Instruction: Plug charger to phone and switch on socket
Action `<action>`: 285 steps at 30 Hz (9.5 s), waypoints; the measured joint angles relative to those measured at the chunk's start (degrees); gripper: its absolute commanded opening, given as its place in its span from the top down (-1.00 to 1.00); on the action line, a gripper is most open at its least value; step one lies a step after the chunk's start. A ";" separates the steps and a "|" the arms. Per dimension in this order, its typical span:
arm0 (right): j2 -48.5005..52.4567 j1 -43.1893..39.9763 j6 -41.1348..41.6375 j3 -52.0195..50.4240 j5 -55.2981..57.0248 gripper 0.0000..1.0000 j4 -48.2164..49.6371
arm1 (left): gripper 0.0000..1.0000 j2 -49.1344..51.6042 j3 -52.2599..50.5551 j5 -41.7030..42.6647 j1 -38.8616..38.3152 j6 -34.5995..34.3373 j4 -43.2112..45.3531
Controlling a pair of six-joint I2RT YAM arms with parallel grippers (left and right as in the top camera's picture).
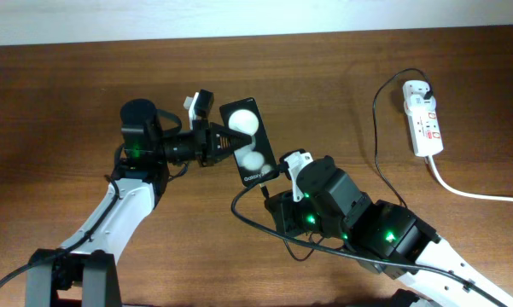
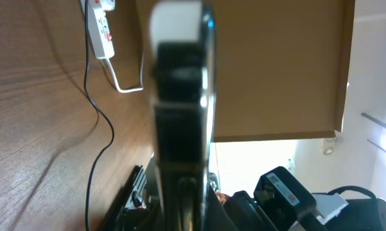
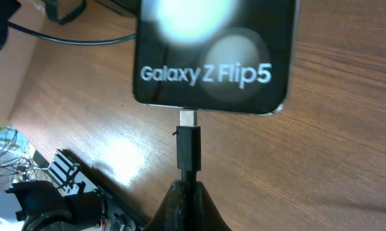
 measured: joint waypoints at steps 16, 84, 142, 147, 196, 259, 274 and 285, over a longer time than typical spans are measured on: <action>0.02 0.00 1.20 0.00 -0.63 0.92 -1.51 | 1.00 0.00 0.00 -0.44 0.00 0.00 0.00; -0.07 0.42 4.02 -0.81 0.79 0.92 5.25 | 1.00 0.00 0.57 2.25 1.42 -1.05 0.42; -29.42 0.31 2.54 -0.09 17.05 -0.64 -19.85 | 0.02 49.00 56.37 -36.44 -14.73 47.91 -62.45; -29.42 0.31 2.56 -0.09 17.03 -0.82 -20.09 | -0.08 48.46 57.02 -38.84 -14.78 47.95 -64.28; 4.68 -25.46 3.45 -0.11 16.81 0.92 -18.56 | -0.99 -71.45 28.13 -77.42 3.91 55.80 -123.67; 70.97 -69.68 -2.21 59.82 5.14 0.92 -20.48 | -0.98 -88.56 28.06 -77.64 6.82 55.80 -123.71; 74.66 -67.17 -2.25 60.46 5.60 0.92 -22.40 | -0.98 -88.56 28.06 -77.64 6.82 55.80 -123.71; 43.76 -66.10 -4.11 59.19 11.56 0.92 -31.21 | -0.99 -88.56 28.06 -77.64 6.82 55.78 -123.51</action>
